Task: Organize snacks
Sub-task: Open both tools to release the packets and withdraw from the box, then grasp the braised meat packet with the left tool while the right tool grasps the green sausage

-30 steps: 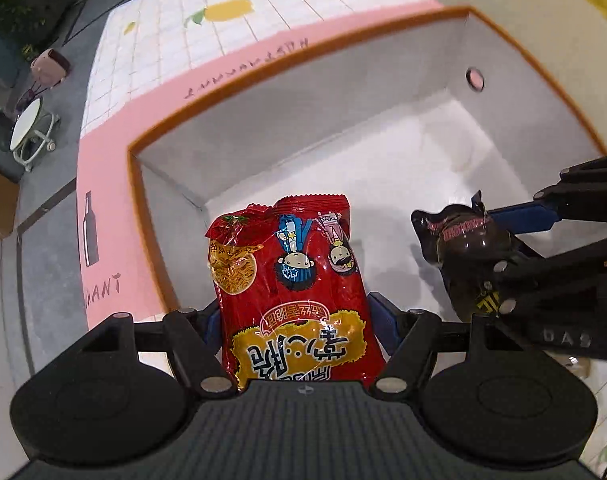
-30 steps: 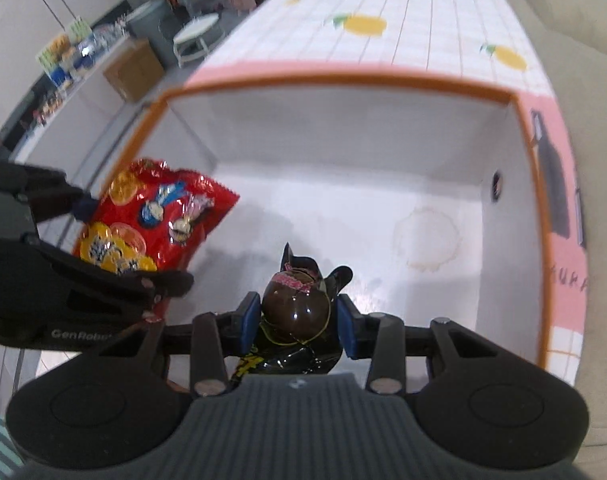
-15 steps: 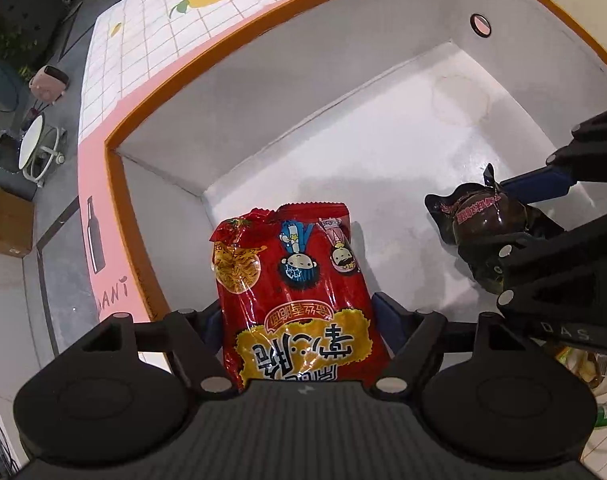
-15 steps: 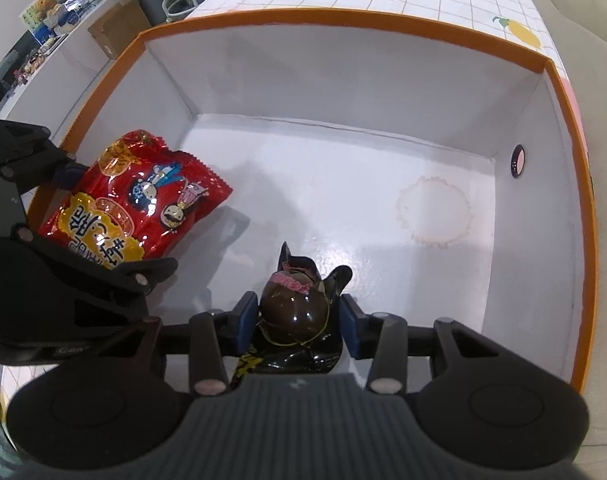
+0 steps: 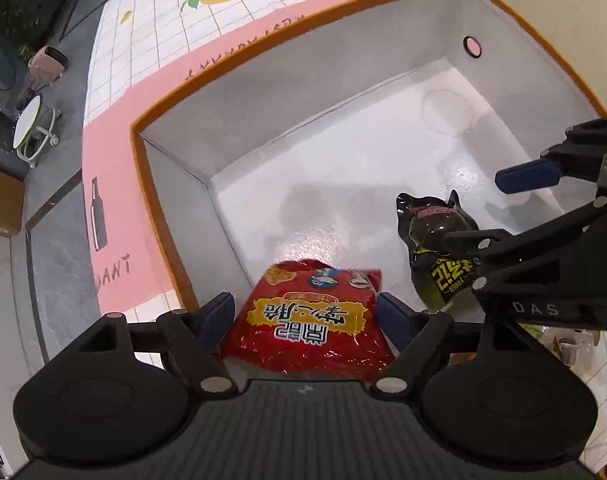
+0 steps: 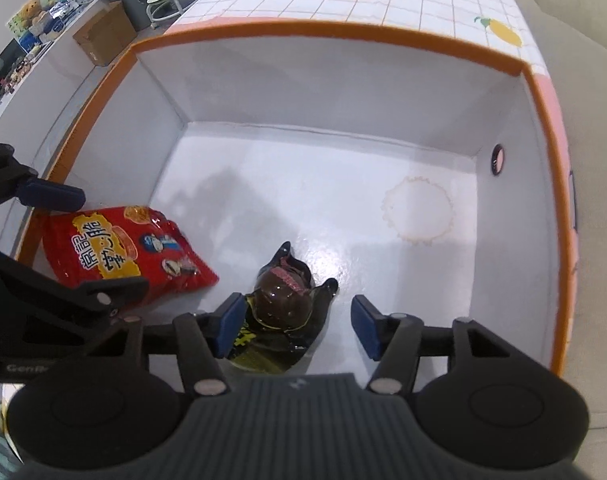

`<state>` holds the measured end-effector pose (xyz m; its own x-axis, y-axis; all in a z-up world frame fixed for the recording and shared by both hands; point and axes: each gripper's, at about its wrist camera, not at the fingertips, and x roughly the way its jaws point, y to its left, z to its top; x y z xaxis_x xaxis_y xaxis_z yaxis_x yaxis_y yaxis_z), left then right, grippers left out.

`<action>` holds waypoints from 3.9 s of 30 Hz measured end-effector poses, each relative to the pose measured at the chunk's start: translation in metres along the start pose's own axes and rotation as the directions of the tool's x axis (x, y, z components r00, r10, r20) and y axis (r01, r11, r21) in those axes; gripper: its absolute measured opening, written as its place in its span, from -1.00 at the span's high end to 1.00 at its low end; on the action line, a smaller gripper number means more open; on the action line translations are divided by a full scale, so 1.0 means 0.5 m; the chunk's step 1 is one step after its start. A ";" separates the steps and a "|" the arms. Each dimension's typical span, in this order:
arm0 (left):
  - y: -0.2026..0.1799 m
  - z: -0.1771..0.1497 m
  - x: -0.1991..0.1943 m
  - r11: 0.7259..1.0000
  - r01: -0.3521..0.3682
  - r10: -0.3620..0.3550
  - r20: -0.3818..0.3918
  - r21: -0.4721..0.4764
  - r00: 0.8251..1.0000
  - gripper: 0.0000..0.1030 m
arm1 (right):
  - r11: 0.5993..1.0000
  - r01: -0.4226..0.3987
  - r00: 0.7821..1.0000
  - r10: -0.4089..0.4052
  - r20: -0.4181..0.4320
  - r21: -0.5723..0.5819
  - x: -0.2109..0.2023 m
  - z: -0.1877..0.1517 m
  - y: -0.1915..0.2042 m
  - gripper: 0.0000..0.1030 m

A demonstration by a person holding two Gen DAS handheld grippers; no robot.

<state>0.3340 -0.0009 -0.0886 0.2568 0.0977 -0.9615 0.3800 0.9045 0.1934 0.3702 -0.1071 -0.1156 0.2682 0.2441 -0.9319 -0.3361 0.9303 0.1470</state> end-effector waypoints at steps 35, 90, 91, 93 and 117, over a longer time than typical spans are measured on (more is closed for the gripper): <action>-0.011 -0.240 -0.327 0.970 0.026 0.092 0.469 -0.240 0.878 -0.82 | 1.000 0.009 0.958 -0.008 0.287 -0.003 -0.320 -0.162 0.063 -0.42; -0.198 -0.477 -0.021 0.783 0.337 -0.276 0.194 -0.522 0.941 0.72 | 0.996 0.041 0.964 -0.060 0.258 0.080 -0.100 -0.556 0.058 0.51; -0.196 -0.478 -0.022 0.787 0.329 -0.269 0.190 -0.521 0.944 0.72 | 0.996 0.037 0.965 -0.056 0.256 0.078 -0.099 -0.557 0.059 0.53; -0.193 -0.479 -0.026 0.804 0.298 -0.238 0.181 -0.515 0.954 0.74 | 0.997 0.024 0.967 -0.043 0.250 0.078 -0.099 -0.558 0.062 0.57; -0.151 -0.475 -0.008 0.736 0.244 -0.149 0.200 -0.632 0.968 -0.40 | 0.995 -0.087 0.973 0.076 0.219 0.044 -0.103 -0.553 0.124 0.39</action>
<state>0.0934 0.0290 -0.1455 0.3698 -0.1237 -0.9208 -0.2190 0.9516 -0.2158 0.0862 -0.1377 -0.1502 0.4333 0.3680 -0.8227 -0.3185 0.9165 0.2422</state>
